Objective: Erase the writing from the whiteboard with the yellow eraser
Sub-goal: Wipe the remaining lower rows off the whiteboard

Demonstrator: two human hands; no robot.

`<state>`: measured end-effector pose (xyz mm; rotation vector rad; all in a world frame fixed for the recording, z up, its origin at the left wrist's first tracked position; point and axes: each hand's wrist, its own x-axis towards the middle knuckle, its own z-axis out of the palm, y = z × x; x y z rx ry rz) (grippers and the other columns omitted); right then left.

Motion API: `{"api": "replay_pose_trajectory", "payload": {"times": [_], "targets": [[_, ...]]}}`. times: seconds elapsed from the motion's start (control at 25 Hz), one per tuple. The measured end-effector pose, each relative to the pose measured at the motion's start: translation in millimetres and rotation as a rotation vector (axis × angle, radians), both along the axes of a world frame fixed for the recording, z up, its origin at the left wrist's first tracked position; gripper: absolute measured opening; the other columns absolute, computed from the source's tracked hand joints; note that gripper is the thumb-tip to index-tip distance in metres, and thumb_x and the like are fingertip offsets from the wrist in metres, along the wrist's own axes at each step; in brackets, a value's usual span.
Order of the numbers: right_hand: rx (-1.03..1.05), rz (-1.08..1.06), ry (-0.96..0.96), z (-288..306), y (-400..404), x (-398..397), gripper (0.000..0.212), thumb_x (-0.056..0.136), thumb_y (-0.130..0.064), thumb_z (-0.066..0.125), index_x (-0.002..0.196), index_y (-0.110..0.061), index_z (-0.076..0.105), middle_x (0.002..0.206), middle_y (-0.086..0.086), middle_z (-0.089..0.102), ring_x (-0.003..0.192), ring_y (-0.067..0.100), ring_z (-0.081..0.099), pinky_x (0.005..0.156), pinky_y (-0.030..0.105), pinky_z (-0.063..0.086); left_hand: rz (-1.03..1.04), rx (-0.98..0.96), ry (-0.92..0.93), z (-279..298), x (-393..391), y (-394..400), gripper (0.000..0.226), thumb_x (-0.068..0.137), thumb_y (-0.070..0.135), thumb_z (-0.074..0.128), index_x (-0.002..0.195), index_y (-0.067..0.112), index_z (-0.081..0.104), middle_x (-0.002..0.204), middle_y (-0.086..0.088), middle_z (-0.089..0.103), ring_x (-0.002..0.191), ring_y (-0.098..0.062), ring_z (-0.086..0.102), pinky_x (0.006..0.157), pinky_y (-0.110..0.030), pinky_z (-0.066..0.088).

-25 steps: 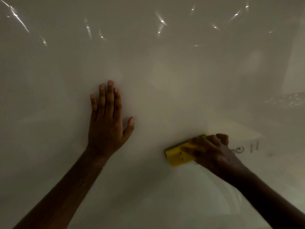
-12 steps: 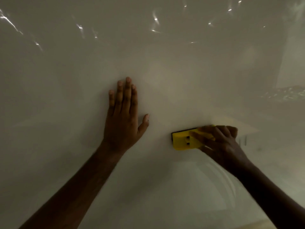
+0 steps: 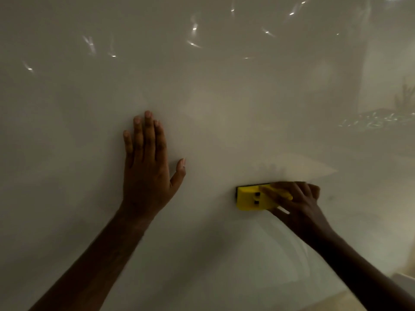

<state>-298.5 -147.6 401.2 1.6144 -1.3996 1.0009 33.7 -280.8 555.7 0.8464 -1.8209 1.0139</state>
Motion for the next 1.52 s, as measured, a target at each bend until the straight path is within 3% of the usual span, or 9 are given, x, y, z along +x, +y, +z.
{"api": "replay_pose_trajectory", "payload": {"times": [0.28, 0.44, 0.64, 0.88, 1.04, 1.12, 1.32, 1.44, 1.52], "targets": [[0.078, 0.032, 0.036, -62, -7, 20, 0.062, 0.096, -0.046, 0.067, 0.152, -0.048, 0.044, 0.132, -0.004, 0.056, 0.115, 0.028, 0.054, 0.087, 0.045, 0.037, -0.005, 0.006, 0.028, -2, -5, 2, 0.088, 0.107, 0.047, 0.044, 0.168, -0.009, 0.012, 0.177, -0.03, 0.007, 0.165, -0.048, 0.007, 0.136, -0.056, 0.0], [-0.012, -0.066, -0.301, -60, 9, -14, 0.056, 0.088, -0.046, 0.074, 0.141, -0.036, 0.059, 0.126, 0.001, 0.058, 0.105, 0.034, 0.058, 0.089, 0.042, 0.03, -0.008, -0.004, 0.022, -3, -5, 0, 0.088, 0.107, 0.047, 0.044, 0.168, -0.009, 0.013, 0.177, -0.03, 0.008, 0.166, -0.047, 0.007, 0.136, -0.055, -0.001], [-0.182, -0.058, -0.615, -20, -3, 4, 0.066, 0.081, -0.034, 0.084, 0.143, -0.023, 0.063, 0.118, -0.001, 0.055, 0.108, 0.02, 0.049, 0.096, 0.04, 0.03, -0.004, -0.015, 0.027, -5, -8, -1, 0.088, 0.107, 0.048, 0.043, 0.168, -0.009, 0.014, 0.176, -0.032, 0.01, 0.165, -0.048, 0.009, 0.136, -0.057, 0.001], [0.011, -0.009, -0.361, -81, 1, 29, 0.056, 0.088, -0.051, 0.066, 0.142, -0.044, 0.054, 0.127, -0.003, 0.059, 0.106, 0.026, 0.056, 0.087, 0.043, 0.034, -0.024, -0.031, 0.019, -7, -7, -3, 0.085, 0.109, 0.046, 0.041, 0.168, -0.009, 0.013, 0.177, -0.03, 0.008, 0.166, -0.047, 0.008, 0.136, -0.056, 0.0], [-0.199, -0.129, -0.764, -89, 9, -28, 0.071, 0.081, -0.017, 0.089, 0.143, -0.032, 0.059, 0.118, -0.001, 0.055, 0.103, 0.028, 0.057, 0.081, 0.054, 0.05, -0.03, -0.061, -0.048, -9, -6, -4, 0.08, 0.11, 0.04, 0.042, 0.167, -0.01, 0.017, 0.176, -0.03, 0.011, 0.165, -0.047, 0.011, 0.135, -0.057, 0.0], [-0.252, -0.136, -0.901, -65, 9, -46, 0.077, 0.082, -0.01, 0.086, 0.15, -0.03, 0.054, 0.119, -0.006, 0.047, 0.108, 0.031, 0.056, 0.076, 0.06, 0.055, -0.035, -0.083, -0.09, -11, -7, -5, 0.076, 0.111, 0.038, 0.04, 0.167, -0.009, 0.018, 0.176, -0.031, 0.013, 0.164, -0.046, 0.011, 0.136, -0.056, 0.001], [-0.278, -0.072, -0.813, -34, -4, -3, 0.071, 0.081, -0.013, 0.087, 0.146, -0.023, 0.061, 0.12, -0.011, 0.048, 0.11, 0.024, 0.052, 0.091, 0.054, 0.048, -0.059, -0.088, -0.108, -12, -10, -5, 0.076, 0.11, 0.036, 0.039, 0.167, -0.009, 0.018, 0.176, -0.03, 0.013, 0.165, -0.045, 0.013, 0.136, -0.056, 0.002], [-0.136, -0.1, -0.61, -73, 1, 12, 0.07, 0.072, -0.02, 0.091, 0.139, -0.023, 0.067, 0.123, -0.003, 0.058, 0.105, 0.023, 0.056, 0.09, 0.048, 0.04, -0.076, -0.092, -0.112, -11, -9, -5, 0.077, 0.108, 0.036, 0.041, 0.166, -0.009, 0.02, 0.175, -0.03, 0.015, 0.165, -0.043, 0.01, 0.136, -0.055, 0.002], [-0.144, -0.155, -0.633, -98, 11, -12, 0.078, 0.068, -0.013, 0.095, 0.139, -0.029, 0.065, 0.121, 0.001, 0.06, 0.1, 0.027, 0.061, 0.084, 0.047, 0.047, -0.077, -0.1, -0.11, -12, -10, -6, 0.077, 0.108, 0.036, 0.042, 0.167, -0.009, 0.02, 0.175, -0.03, 0.015, 0.168, -0.038, 0.002, 0.136, -0.054, 0.001]]}}
